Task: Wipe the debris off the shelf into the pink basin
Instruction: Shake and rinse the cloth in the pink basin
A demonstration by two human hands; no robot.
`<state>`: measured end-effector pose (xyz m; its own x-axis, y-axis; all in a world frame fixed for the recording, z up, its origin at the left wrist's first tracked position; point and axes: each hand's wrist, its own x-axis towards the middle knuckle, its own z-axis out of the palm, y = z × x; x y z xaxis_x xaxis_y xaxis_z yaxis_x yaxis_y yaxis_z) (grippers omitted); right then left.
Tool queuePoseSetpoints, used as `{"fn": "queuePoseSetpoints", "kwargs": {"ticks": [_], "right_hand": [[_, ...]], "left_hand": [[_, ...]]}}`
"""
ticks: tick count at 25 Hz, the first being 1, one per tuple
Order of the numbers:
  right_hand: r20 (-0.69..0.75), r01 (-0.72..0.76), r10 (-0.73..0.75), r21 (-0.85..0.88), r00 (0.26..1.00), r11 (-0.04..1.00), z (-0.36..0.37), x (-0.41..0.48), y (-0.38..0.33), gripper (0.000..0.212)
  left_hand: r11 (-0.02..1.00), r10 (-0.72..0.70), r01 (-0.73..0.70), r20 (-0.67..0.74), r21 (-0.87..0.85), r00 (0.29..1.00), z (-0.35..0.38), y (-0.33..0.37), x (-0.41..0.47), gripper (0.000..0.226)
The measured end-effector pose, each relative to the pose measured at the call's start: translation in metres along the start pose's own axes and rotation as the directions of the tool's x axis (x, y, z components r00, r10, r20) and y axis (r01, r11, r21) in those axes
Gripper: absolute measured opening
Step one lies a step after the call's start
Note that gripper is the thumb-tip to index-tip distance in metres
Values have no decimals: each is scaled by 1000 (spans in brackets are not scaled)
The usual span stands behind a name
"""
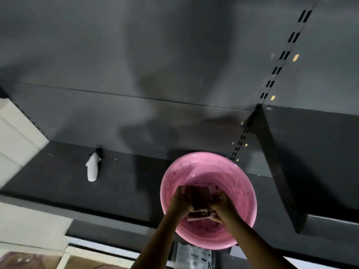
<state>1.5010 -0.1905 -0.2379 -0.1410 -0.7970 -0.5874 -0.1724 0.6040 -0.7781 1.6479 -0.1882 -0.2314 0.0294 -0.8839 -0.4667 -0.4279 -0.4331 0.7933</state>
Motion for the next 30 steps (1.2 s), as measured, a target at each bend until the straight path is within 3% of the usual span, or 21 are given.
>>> {"fn": "queuePoseSetpoints", "kwargs": {"ticks": [4,8,11,14,16,18,23,27,30], "right_hand": [[-106,55,-68,-123,992,991,17,22,16,32],[-91,91,-107,-162,990,983,21,40,28,35],[43,139,-132,-357,990,924,21,41,30,25],[165,149,-67,-559,984,815,18,34,28,10],[152,134,-53,-595,987,793,16,31,28,21],[153,143,-63,-595,986,791,14,27,24,11],[185,209,-119,-609,975,766,8,16,21,28],[237,292,-183,-600,954,745,3,-8,12,26],[245,395,-310,-552,919,734,-3,-38,-14,29]], "left_hand": [[976,54,-41,-55,216,997,12,-6,14,35],[940,49,-39,-20,339,999,21,-9,20,25],[787,-86,-11,128,617,988,26,-16,22,41],[593,-200,-93,258,800,945,35,-21,21,50],[573,-195,-117,275,811,942,38,-23,19,51],[579,-167,-127,270,806,948,38,-22,16,53],[600,-79,-138,230,788,970,32,-11,8,44],[622,3,-158,200,767,980,23,1,-7,42],[664,97,-186,162,724,982,16,24,-22,41]]}}
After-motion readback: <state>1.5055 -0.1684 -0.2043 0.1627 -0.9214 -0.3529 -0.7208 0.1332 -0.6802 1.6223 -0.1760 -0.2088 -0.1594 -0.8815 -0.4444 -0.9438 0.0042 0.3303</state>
